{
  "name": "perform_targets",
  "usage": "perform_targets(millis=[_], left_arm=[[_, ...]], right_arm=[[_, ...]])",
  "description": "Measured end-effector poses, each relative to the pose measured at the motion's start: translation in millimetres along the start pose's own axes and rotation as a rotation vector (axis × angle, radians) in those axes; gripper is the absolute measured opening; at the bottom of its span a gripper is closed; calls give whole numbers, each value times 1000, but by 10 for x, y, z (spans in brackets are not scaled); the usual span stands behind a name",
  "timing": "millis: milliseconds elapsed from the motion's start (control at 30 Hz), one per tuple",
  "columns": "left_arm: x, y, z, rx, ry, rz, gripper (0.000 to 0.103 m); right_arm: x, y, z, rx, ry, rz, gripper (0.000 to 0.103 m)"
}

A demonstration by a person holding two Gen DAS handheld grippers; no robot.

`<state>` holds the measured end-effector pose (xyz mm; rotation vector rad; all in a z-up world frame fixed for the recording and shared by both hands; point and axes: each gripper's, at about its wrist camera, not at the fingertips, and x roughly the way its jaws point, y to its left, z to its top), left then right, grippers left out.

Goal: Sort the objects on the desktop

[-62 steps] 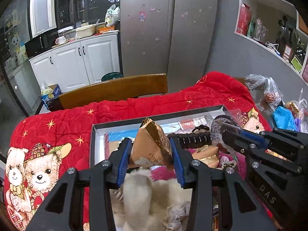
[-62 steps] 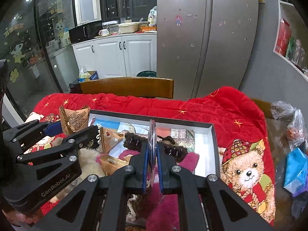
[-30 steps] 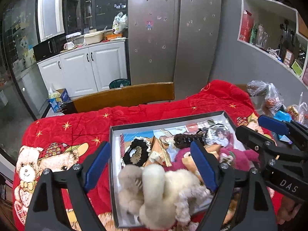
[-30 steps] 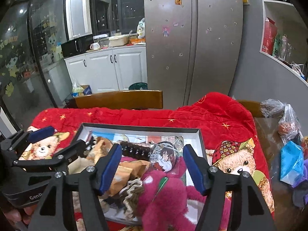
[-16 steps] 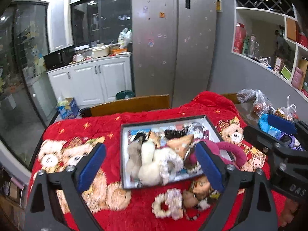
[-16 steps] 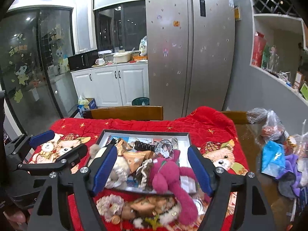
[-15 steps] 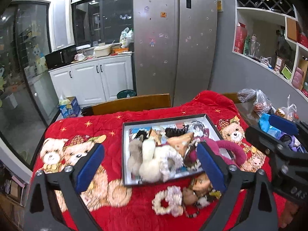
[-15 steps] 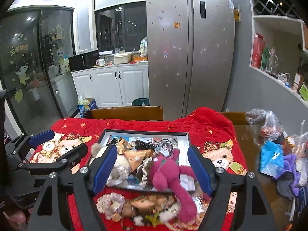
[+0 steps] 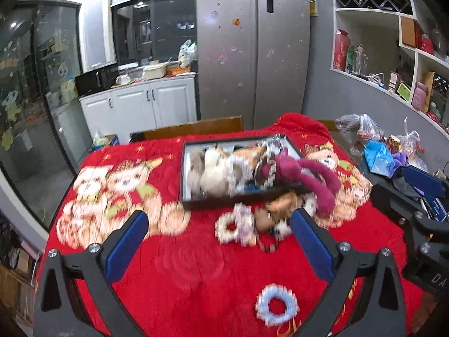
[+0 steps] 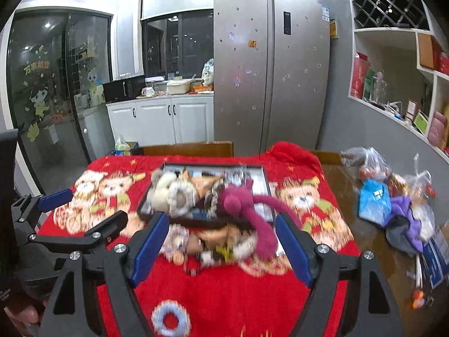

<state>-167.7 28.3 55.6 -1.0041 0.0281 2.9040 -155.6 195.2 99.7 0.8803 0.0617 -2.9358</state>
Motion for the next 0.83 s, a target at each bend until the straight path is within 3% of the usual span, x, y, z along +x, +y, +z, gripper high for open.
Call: perform_targets(millis=[200,333,833], left_arm=[[-265,0,-336,-20,-23,-18,102],[-325,-10,-400,-8,-26,-13,102],[-297,15,-437,-17,-24,-13,103]], right_arm=[[-268,-80,-428,41,-4,-11,81],[-229,-132,-599,57,47,-37,81],[-250,8,-640,28,39,3,81]])
